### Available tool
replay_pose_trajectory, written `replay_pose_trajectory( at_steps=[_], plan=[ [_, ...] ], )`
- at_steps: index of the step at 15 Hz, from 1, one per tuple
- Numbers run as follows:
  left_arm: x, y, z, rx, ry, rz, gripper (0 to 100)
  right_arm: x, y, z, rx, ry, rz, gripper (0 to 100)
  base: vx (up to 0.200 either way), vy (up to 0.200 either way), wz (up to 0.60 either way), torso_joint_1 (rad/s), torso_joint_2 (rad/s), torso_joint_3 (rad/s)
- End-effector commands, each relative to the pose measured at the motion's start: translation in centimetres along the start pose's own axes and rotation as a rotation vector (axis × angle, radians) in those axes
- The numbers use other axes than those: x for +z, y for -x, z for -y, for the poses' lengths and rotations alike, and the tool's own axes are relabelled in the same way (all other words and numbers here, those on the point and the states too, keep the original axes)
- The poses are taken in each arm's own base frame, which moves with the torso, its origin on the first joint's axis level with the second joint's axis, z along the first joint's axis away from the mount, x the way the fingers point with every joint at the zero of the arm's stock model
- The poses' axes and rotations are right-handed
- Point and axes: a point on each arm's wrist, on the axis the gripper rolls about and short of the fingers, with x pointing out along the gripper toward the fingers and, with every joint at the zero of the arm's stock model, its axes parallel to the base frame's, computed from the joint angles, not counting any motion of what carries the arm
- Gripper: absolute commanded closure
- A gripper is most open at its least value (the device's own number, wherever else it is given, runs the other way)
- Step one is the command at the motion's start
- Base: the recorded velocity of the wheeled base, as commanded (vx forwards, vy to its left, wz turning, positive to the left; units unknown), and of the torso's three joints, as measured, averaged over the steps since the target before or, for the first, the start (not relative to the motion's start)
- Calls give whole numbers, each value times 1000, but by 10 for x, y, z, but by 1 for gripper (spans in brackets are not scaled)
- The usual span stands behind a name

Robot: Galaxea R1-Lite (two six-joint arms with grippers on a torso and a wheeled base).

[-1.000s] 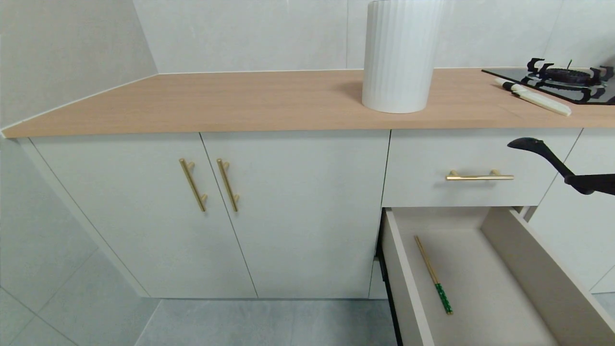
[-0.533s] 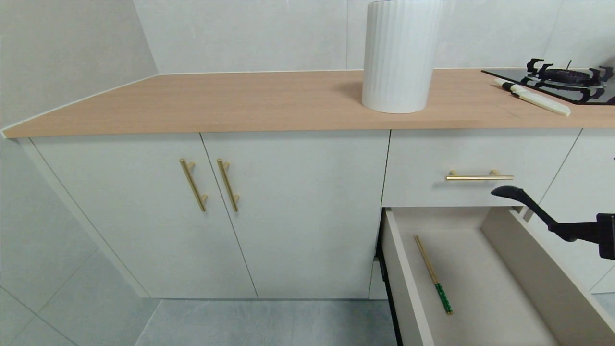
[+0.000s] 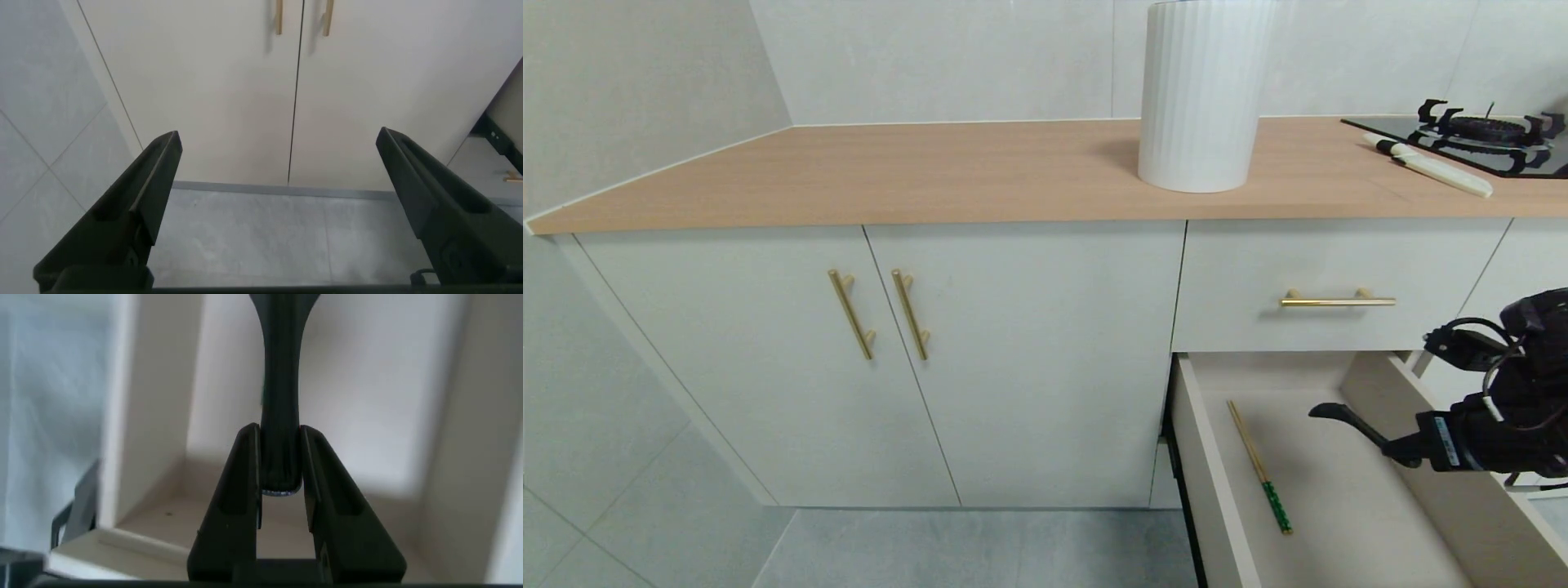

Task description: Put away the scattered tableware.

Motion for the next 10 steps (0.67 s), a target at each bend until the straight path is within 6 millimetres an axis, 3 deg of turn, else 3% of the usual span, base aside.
replay_pose_trajectory(
  at_steps=[1,10],
  plan=[
    [0,0,0,1,0,0,0,-7,-59,15,-2,-39,-131,100,0,0,0,0,0,0],
    [0,0,0,1,0,0,0,-16,-139,38,-40,-47,-78,100,0,0,0,0,0,0]
  ],
)
